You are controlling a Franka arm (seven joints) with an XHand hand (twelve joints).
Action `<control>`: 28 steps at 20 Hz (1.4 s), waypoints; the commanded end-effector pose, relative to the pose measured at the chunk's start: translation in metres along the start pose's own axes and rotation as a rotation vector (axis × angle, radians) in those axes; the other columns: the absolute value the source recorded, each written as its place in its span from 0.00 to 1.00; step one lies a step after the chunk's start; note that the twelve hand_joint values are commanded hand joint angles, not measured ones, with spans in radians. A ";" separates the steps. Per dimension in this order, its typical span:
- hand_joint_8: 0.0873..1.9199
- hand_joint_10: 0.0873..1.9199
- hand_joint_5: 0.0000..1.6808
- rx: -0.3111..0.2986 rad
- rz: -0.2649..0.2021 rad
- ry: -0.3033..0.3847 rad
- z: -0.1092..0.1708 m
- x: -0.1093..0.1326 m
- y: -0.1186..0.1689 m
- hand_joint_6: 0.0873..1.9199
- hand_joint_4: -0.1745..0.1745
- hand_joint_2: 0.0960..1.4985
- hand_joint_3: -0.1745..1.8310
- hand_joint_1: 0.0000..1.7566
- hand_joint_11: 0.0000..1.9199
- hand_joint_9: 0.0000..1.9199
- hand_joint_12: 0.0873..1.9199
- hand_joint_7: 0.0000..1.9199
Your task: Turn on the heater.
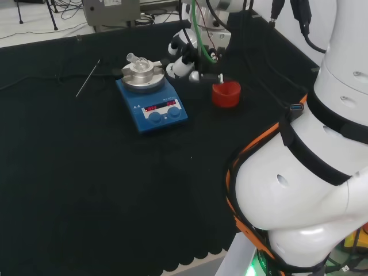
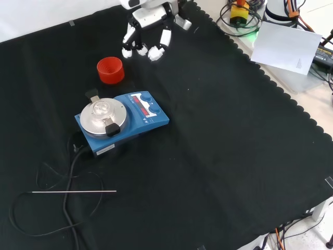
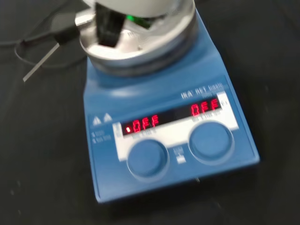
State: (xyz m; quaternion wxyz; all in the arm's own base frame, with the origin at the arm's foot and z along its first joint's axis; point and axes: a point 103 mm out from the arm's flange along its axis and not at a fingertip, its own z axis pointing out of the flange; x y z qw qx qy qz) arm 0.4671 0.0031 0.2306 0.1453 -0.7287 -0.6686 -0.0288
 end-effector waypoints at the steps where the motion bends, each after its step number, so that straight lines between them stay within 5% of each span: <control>1: 0.41 0.27 0.28 0.094 -0.024 -0.127 0.042 0.003 -0.029 0.30 0.29 0.42 0.44 0.65 0.68 0.75 0.42 0.68; 7: 0.48 0.35 0.26 0.139 -0.032 -0.189 0.058 0.008 -0.036 0.29 0.25 0.43 0.44 0.67 0.84 0.79 0.39 0.71; 14: 0.69 0.63 0.22 0.169 -0.049 -0.263 0.068 0.012 -0.040 0.27 0.31 0.43 0.45 0.69 0.98 0.94 0.74 0.85; 20: 0.78 0.74 0.17 0.214 -0.047 -0.274 0.072 0.007 -0.040 0.28 0.32 0.42 0.55 0.79 0.98 0.97 0.84 0.91; 28: 0.80 0.77 0.13 0.344 -0.053 -0.327 0.082 0.006 -0.035 0.10 0.39 0.39 0.59 0.81 0.98 0.98 0.86 0.92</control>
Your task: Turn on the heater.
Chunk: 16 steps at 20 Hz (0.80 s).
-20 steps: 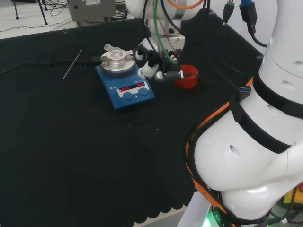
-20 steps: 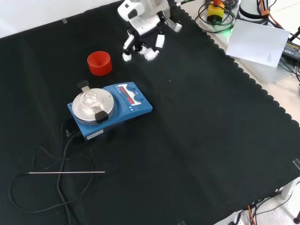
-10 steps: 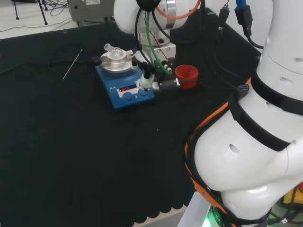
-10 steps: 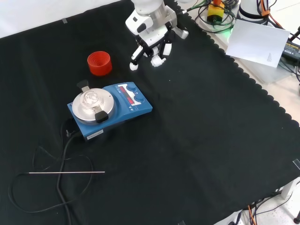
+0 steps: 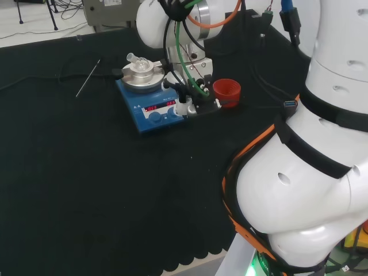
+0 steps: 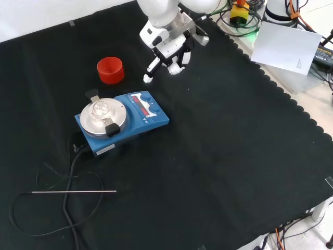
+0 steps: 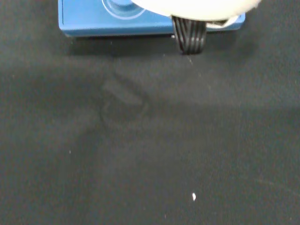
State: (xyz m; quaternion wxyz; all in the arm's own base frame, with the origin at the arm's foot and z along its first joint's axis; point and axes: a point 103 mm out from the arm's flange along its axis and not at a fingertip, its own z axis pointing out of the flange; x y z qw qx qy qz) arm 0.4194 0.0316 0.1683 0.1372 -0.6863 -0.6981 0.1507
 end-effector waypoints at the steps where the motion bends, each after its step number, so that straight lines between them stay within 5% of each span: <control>1: 0.80 0.77 0.13 0.116 -0.013 -0.051 0.008 0.000 0.006 0.09 0.39 0.39 0.59 0.81 0.97 0.98 0.86 0.92; 16: 0.81 0.77 0.15 0.239 -0.028 -0.090 0.017 0.009 0.015 0.02 0.42 0.39 0.61 0.81 0.97 0.98 0.86 0.92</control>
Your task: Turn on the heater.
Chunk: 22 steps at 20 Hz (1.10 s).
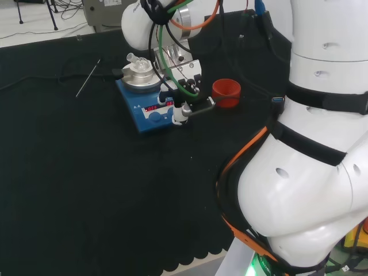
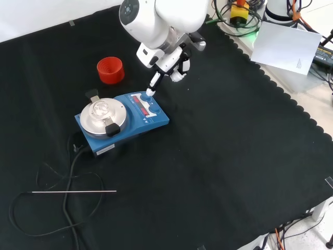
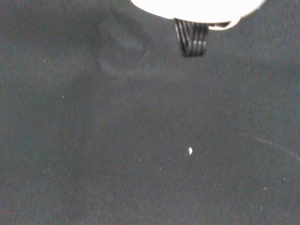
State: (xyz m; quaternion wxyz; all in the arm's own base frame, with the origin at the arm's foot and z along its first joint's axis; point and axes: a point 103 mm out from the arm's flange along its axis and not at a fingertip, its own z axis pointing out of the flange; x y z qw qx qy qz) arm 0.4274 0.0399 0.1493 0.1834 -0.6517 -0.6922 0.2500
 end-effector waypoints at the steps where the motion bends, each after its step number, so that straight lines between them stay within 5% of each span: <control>1: 0.81 0.77 0.15 0.030 -0.002 -0.010 0.003 0.000 0.001 0.02 0.42 0.39 0.61 0.81 0.97 0.98 0.86 0.92; 22: 0.81 0.78 0.16 0.074 -0.032 -0.039 0.012 0.016 0.007 0.00 0.43 0.39 0.62 0.81 0.97 0.98 0.86 0.92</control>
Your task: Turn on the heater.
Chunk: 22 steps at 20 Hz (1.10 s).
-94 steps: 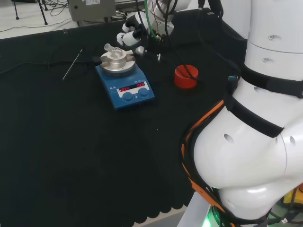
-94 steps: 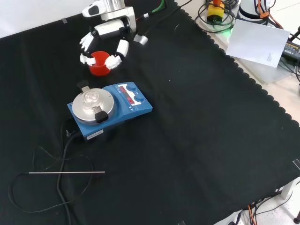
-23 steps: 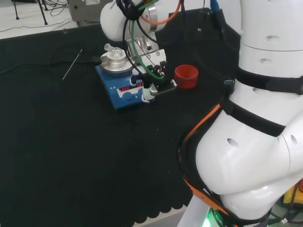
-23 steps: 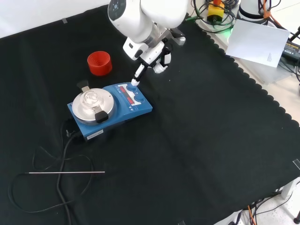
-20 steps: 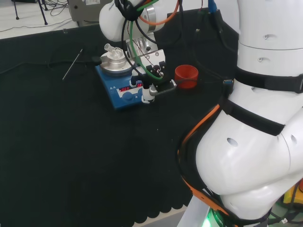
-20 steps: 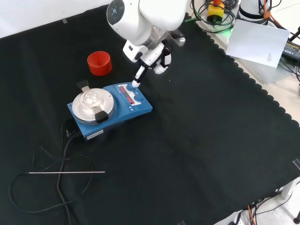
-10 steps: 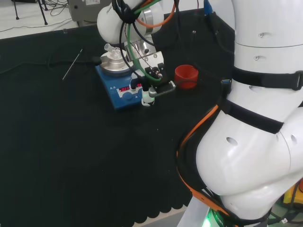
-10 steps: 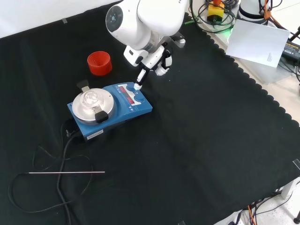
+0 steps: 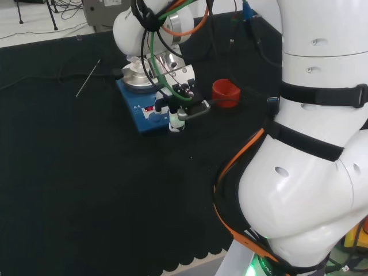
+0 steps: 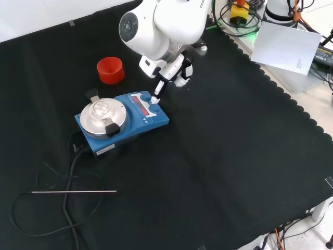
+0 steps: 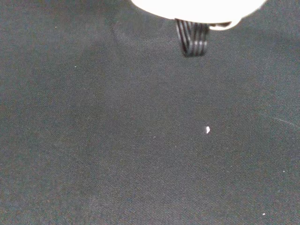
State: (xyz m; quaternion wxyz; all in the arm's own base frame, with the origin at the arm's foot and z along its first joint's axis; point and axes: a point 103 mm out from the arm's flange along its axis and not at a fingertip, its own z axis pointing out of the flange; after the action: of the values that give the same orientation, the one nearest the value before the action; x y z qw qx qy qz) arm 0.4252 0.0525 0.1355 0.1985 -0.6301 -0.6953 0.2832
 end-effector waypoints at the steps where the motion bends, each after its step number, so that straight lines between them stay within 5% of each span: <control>1: 0.81 0.78 0.16 0.004 -0.003 -0.006 0.000 0.002 0.001 0.00 0.43 0.39 0.62 0.81 0.97 0.98 0.86 0.92; 22: 0.81 0.78 0.17 0.032 0.000 -0.026 -0.002 0.008 0.008 0.00 0.43 0.38 0.63 0.82 0.97 0.98 0.87 0.92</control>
State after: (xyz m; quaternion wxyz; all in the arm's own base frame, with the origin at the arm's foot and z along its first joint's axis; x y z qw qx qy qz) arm 0.4301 0.0627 0.1334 0.1981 -0.6230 -0.6949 0.2995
